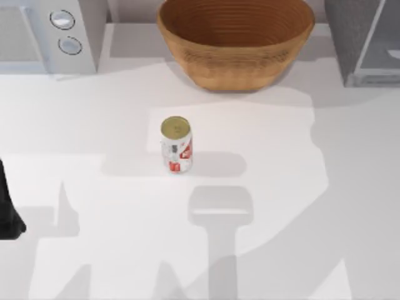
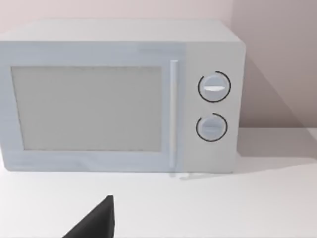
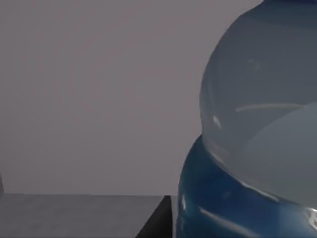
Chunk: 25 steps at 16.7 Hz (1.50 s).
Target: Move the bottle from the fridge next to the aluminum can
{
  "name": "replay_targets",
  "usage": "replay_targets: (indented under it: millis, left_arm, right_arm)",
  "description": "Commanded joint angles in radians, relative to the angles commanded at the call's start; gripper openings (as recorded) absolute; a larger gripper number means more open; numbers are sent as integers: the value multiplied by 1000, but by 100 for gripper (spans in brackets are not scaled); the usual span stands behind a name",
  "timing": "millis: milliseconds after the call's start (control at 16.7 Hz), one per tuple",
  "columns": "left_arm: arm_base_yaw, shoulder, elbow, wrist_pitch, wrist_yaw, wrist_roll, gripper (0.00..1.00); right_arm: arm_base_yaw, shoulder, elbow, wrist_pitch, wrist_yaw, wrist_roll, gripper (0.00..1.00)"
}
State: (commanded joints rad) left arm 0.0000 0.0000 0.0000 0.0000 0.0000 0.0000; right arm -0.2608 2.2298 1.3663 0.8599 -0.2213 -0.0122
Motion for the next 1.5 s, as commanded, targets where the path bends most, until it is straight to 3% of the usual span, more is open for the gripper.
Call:
replay_targets:
  millis: [420, 1020, 1500]
  left_arm:
    - [0, 0, 0, 0, 0, 0, 100]
    - [0, 0, 0, 0, 0, 0, 100]
    - [0, 0, 0, 0, 0, 0, 100]
  right_arm:
    - [-17, -45, -69, 33, -6, 8, 0]
    - [-89, -355, -599, 235, -96, 4, 0]
    - [-80, -370, -637, 262, -90, 7, 0]
